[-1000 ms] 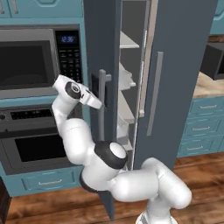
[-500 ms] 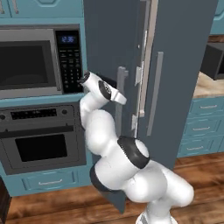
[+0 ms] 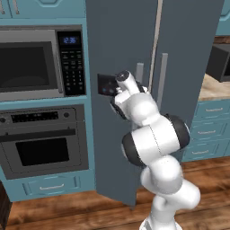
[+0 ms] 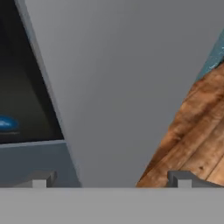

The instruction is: Store the kebab skewer in the freezer for long-term storage. Close the freezer door after placing the cooked food.

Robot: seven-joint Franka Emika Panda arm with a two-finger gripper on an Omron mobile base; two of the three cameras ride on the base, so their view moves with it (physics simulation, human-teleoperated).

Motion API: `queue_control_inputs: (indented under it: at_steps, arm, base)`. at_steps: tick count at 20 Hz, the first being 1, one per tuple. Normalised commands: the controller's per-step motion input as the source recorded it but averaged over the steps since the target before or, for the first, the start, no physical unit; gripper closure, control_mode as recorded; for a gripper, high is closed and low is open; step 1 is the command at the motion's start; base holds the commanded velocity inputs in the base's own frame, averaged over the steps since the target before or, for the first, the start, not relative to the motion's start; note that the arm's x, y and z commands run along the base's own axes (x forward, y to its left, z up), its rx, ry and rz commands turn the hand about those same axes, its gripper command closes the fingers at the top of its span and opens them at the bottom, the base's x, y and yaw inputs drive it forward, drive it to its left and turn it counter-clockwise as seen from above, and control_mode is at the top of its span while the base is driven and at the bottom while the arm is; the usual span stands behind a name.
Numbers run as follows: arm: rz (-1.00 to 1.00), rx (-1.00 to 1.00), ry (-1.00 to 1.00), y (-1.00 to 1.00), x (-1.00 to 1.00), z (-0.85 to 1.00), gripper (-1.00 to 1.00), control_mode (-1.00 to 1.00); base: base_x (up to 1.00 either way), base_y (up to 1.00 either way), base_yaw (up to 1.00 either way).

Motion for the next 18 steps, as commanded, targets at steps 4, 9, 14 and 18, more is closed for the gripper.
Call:
queue_control_inputs:
  at_steps: [4,9,14,18]
  arm:
    - [0.17,0.05,0.17,-0.38,0.62,0.49,-1.00,-1.00]
    - [0.16,0.00,0.11,-0.39,0.48,0.30,-1.00,-1.00]
    - [0.11,0.02,0.00,-0.72,0.33,0.00,-1.00,-1.00]
    - [0.25,0.06,-0.14,-0.45,0.48,0.00,-1.00,-1.00]
  base:
    - [0.00,0.00,0.00]
    - [0.00,0.00,0.00]
    - [0.00,0.00,0.00]
    - [0.00,0.00,0.00]
